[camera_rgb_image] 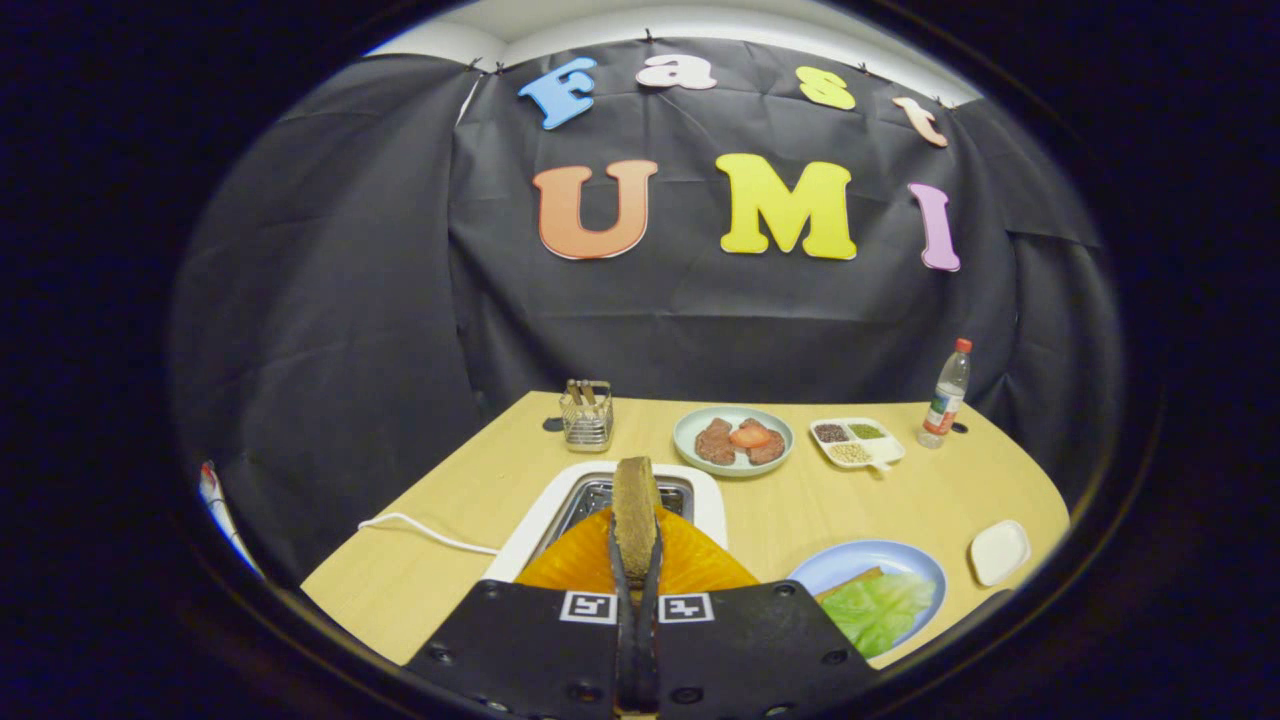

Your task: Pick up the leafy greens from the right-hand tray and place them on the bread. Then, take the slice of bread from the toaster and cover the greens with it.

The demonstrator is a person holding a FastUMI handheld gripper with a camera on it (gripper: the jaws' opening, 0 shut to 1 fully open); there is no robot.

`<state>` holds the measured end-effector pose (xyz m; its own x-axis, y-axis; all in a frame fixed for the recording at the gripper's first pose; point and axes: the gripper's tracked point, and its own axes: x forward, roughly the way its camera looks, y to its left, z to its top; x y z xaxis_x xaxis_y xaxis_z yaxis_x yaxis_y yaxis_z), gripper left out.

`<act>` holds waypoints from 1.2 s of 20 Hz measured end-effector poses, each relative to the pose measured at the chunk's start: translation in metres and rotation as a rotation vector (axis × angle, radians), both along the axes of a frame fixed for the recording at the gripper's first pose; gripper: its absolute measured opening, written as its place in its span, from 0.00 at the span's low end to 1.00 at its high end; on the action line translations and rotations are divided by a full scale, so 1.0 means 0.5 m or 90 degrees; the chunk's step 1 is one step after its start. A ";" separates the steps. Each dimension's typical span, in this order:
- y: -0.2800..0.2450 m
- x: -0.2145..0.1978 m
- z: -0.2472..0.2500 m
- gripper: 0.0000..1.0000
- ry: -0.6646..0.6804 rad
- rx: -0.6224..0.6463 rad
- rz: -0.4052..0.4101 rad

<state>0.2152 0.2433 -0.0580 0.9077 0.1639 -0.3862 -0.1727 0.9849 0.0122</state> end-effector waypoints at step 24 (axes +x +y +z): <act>-0.321 -0.063 0.059 0.00 -0.076 0.073 -0.062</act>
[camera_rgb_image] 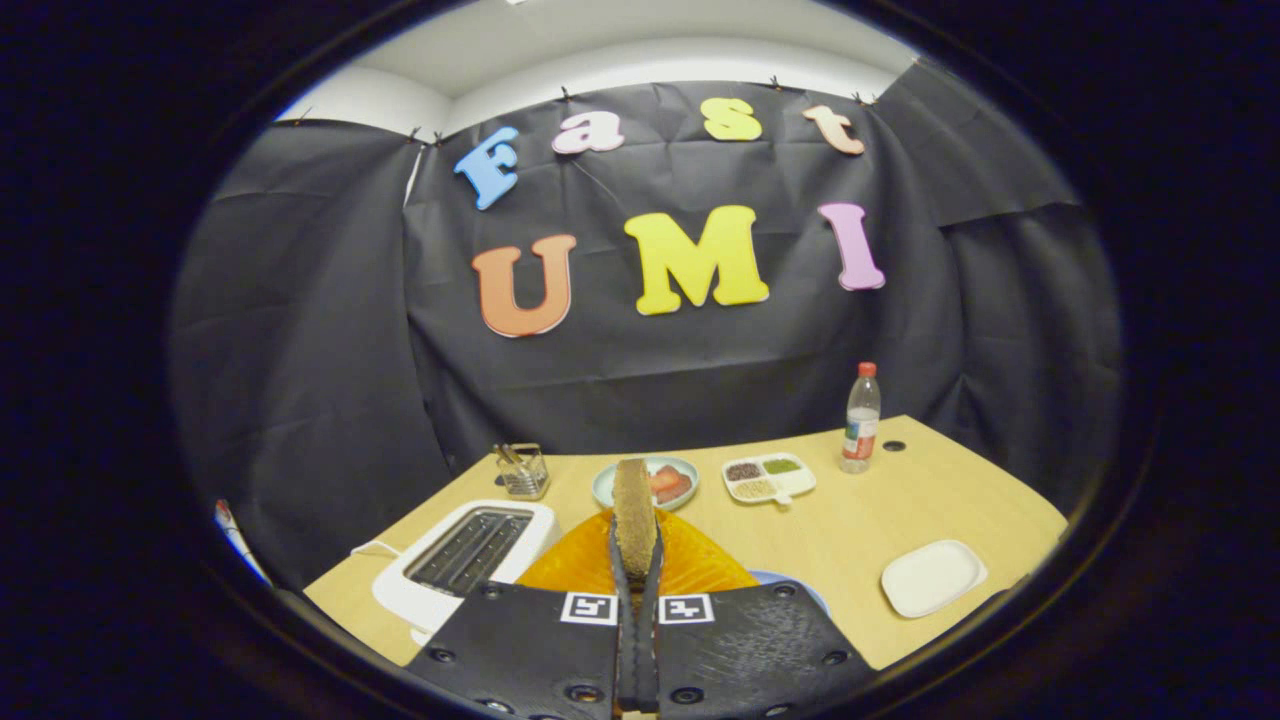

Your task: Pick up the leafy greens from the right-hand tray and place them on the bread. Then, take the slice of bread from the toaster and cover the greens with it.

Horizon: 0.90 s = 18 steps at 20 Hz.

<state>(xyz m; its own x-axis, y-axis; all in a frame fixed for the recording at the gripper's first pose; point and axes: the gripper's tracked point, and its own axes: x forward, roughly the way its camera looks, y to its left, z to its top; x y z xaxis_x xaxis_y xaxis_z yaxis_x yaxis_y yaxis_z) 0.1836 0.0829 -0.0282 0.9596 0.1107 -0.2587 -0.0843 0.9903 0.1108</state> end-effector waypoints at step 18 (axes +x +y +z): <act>-0.078 0.020 -0.233 0.05 0.088 0.096 -0.007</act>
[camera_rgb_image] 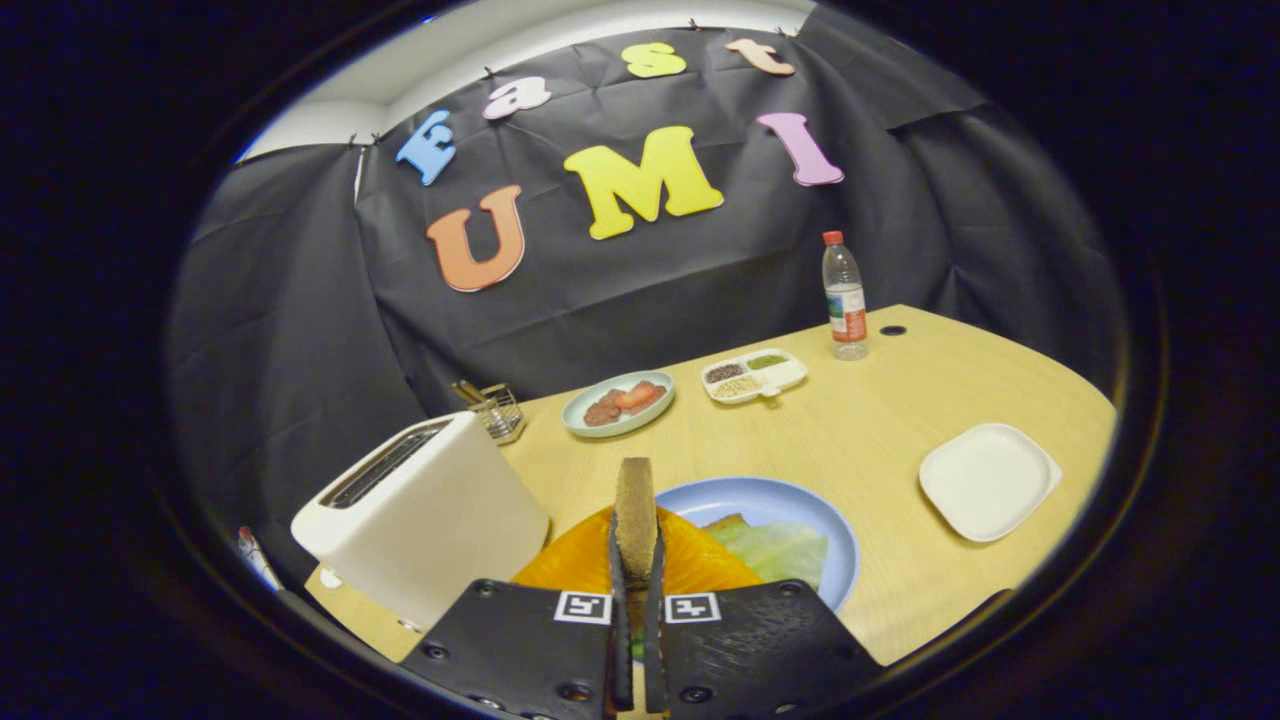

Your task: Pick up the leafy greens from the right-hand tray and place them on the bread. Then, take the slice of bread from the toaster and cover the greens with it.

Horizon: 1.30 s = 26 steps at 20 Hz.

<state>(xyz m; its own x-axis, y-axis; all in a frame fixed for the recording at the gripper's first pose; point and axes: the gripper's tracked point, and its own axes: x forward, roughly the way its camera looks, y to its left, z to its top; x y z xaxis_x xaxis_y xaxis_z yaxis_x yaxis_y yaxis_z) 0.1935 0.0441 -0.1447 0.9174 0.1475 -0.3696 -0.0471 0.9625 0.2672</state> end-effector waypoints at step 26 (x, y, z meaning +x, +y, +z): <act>-0.137 -0.159 0.303 0.96 -0.267 -0.227 -0.096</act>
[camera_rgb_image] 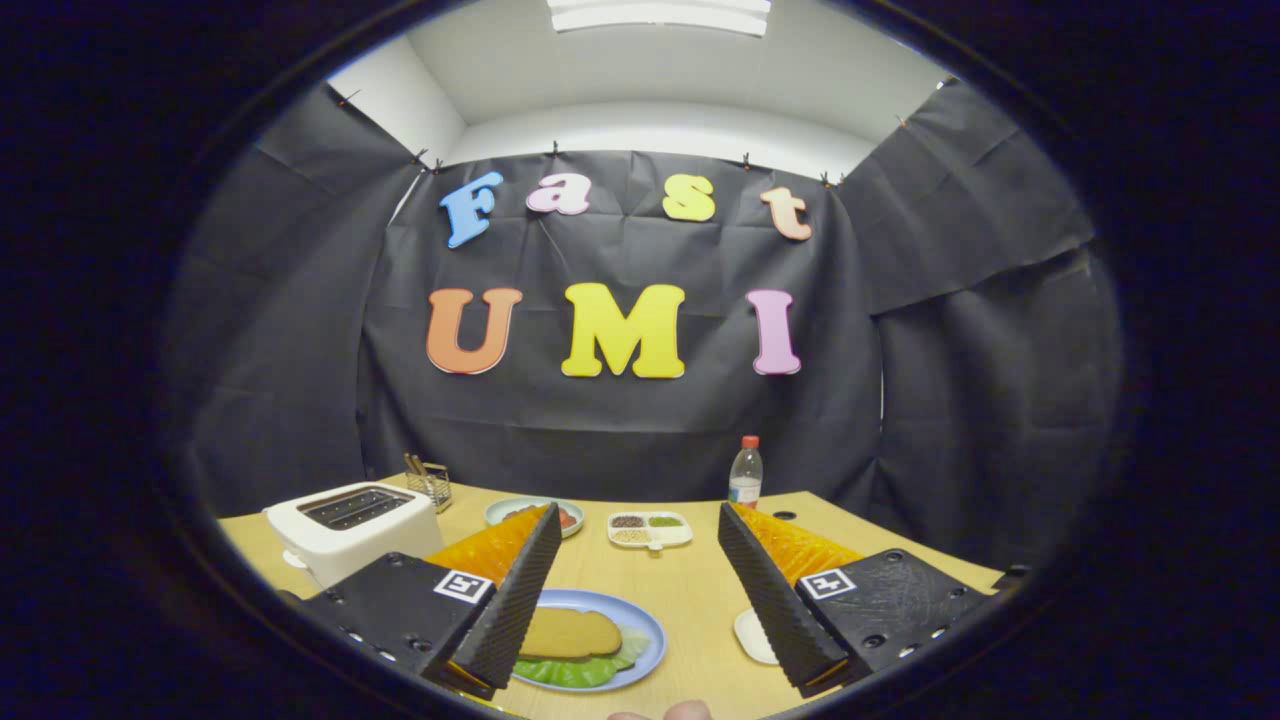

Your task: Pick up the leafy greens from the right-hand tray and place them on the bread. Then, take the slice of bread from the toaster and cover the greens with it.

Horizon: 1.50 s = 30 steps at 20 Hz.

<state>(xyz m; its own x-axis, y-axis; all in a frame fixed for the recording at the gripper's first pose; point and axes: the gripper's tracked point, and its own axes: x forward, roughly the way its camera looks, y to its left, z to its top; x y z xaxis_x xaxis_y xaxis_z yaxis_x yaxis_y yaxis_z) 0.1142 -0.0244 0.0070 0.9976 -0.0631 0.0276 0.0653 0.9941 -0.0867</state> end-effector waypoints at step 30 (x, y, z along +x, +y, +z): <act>0.063 -0.318 -0.027 0.96 0.058 0.094 0.062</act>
<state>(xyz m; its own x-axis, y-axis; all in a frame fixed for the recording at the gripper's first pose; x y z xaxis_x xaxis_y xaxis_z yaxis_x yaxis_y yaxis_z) -0.0449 0.0073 -0.0063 0.9972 0.0364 -0.0649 -0.0326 0.9977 0.0592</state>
